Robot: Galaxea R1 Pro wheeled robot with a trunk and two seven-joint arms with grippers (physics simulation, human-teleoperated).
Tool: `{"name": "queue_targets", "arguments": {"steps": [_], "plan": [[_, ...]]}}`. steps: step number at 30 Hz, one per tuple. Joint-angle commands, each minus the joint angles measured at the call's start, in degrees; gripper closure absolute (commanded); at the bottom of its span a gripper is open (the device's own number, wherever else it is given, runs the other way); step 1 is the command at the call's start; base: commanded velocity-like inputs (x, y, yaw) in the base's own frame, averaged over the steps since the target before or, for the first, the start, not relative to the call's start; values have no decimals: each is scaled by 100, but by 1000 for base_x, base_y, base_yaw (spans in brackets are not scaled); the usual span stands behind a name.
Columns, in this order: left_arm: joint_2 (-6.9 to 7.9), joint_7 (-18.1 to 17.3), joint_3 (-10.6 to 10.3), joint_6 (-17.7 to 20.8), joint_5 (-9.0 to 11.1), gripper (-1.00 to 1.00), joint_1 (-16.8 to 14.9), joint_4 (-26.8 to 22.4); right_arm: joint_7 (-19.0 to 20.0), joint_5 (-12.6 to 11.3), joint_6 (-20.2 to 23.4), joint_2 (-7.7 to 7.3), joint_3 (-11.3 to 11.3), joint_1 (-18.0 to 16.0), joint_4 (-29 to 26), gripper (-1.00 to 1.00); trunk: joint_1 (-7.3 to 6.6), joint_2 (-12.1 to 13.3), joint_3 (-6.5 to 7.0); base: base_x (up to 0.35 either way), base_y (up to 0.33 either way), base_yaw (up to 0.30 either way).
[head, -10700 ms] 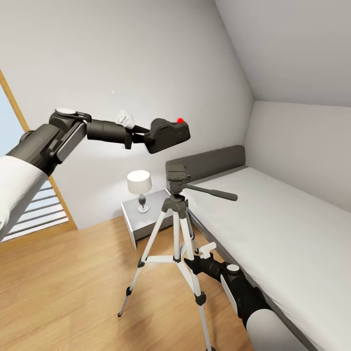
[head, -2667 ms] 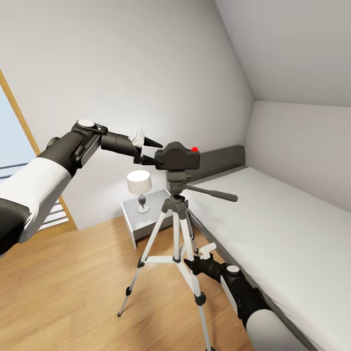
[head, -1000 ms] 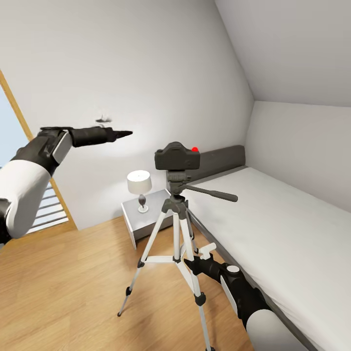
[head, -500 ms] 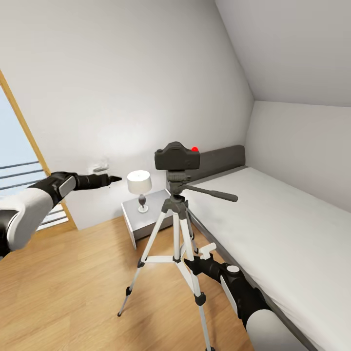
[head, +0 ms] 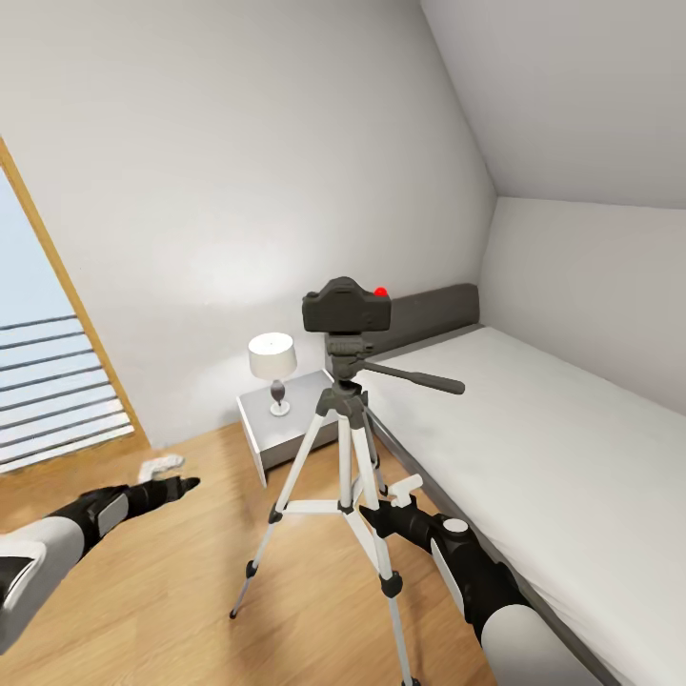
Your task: Attach the digital camera to the camera tripod in the bedroom.
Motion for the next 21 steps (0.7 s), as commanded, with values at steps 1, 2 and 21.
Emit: {"name": "queue_targets", "arguments": {"steps": [1, 2, 21], "plan": [[-3, 83, -42, -29, 153, -100, 272, -1, 29, 154, 27, 6, -19, 0, 430, 100, 5, -7, -11, 0, 0, 0], [-7, 187, -42, -73, 239, -100, 479, -1, 27, 153, 27, 6, -18, 0, 432, 100, 5, -7, -11, 0, 0, 0], [-792, 1241, -33, -210, 1436, -100, 3662, 6, 32, 169, 36, 9, -8, 0, 443, 100, 5, -7, -11, 0, 0, 0]]}}
